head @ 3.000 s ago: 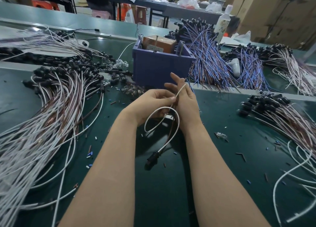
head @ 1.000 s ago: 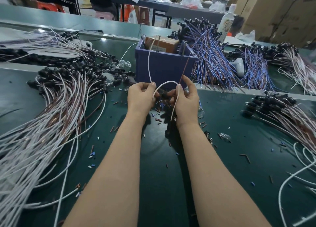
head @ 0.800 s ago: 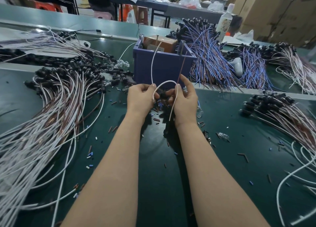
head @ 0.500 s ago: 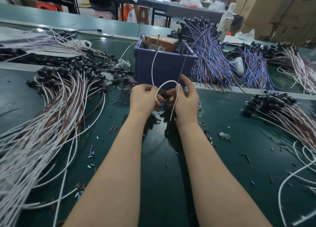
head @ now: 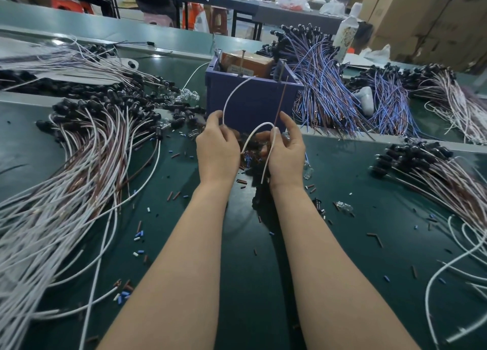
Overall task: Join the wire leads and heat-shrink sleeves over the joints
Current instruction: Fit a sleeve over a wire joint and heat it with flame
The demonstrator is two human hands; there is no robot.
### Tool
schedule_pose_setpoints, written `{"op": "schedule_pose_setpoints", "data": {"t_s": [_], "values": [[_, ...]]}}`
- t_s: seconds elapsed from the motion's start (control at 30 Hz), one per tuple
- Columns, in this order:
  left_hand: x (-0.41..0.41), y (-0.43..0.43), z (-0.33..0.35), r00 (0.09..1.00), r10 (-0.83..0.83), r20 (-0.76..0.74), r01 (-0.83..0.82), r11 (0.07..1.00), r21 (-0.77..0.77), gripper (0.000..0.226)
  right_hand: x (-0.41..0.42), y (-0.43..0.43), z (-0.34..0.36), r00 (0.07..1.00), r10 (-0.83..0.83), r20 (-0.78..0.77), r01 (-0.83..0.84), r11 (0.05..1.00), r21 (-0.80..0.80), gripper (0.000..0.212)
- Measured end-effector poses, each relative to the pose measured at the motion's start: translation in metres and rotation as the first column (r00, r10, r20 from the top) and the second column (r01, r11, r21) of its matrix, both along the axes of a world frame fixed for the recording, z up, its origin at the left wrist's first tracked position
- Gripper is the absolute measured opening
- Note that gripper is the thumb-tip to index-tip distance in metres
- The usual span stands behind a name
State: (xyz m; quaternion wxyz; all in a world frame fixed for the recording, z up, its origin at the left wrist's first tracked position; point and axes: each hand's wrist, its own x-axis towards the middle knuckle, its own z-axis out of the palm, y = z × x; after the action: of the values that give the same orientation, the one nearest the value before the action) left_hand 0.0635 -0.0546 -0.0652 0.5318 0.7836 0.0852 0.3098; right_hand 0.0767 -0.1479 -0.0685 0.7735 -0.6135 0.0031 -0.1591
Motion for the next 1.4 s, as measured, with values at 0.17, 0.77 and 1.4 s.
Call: {"op": "schedule_pose_setpoints", "data": {"t_s": [0.17,0.77,1.4], "values": [[-0.004,0.0005,0.0022,0.997,0.046,0.064,-0.047,0.999,0.011,0.021,-0.0002,-0.0003,-0.0004,1.0,0.016,0.003,-0.016,1.0,0.009,0.033],[-0.0028,0.0012,0.0042,0.992,0.116,0.053,-0.114,0.993,-0.033,0.025,-0.003,-0.0005,0.0014,1.0,0.03,-0.002,-0.03,0.999,0.018,0.033],[-0.0018,0.0017,0.0036,0.991,0.119,0.056,-0.115,0.991,-0.069,0.024,-0.0028,-0.0043,0.0024,0.994,0.097,0.044,-0.099,0.994,0.043,0.029]]}}
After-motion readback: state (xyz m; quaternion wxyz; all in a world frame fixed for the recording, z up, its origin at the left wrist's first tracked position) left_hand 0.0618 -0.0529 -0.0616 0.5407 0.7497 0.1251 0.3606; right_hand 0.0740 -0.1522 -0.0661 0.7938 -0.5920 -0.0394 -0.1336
